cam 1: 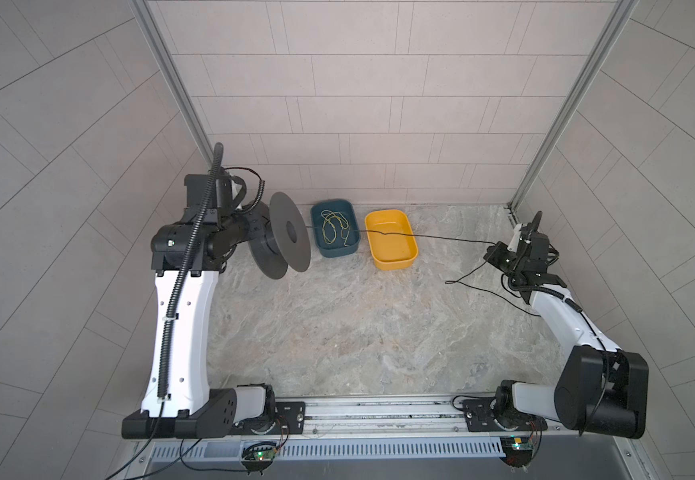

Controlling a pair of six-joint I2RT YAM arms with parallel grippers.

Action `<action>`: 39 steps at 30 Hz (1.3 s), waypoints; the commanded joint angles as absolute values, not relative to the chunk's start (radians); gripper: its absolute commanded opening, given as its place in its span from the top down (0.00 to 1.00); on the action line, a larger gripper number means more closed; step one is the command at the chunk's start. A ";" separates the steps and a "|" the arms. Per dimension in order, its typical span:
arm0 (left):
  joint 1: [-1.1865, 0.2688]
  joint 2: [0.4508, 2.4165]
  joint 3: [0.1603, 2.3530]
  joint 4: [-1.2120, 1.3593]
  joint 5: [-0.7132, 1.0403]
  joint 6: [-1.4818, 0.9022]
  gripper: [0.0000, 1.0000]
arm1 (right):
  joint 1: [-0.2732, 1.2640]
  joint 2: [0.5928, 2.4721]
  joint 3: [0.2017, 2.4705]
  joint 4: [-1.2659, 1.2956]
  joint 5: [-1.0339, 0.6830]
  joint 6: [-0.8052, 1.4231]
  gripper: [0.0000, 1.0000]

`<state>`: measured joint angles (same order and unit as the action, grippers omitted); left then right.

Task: Wrap the cables

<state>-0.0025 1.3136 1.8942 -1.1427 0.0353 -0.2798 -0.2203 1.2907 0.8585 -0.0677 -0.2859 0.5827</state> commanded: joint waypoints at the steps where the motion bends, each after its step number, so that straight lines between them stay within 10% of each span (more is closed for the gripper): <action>1: 0.018 1.296 1.936 -1.124 -0.180 -0.240 1.00 | -0.279 1.296 0.889 -0.150 -0.224 0.569 1.00; 6: 0.018 1.281 1.925 -1.103 -0.131 -0.245 1.00 | -0.270 1.301 0.902 -0.170 -0.265 0.541 0.98; 21: -0.017 1.277 1.868 -0.975 0.386 -0.348 1.00 | 0.083 1.223 1.004 -0.334 -0.132 0.312 0.11; 39: -0.170 1.253 1.823 -0.844 0.528 -0.546 1.00 | 0.309 1.191 0.950 0.102 -0.490 0.162 0.03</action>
<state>-0.1688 1.2922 1.8091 -0.9264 0.4816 -0.5098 0.2981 1.1725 0.9741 -0.0036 -0.4370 0.2214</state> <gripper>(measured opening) 0.081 0.983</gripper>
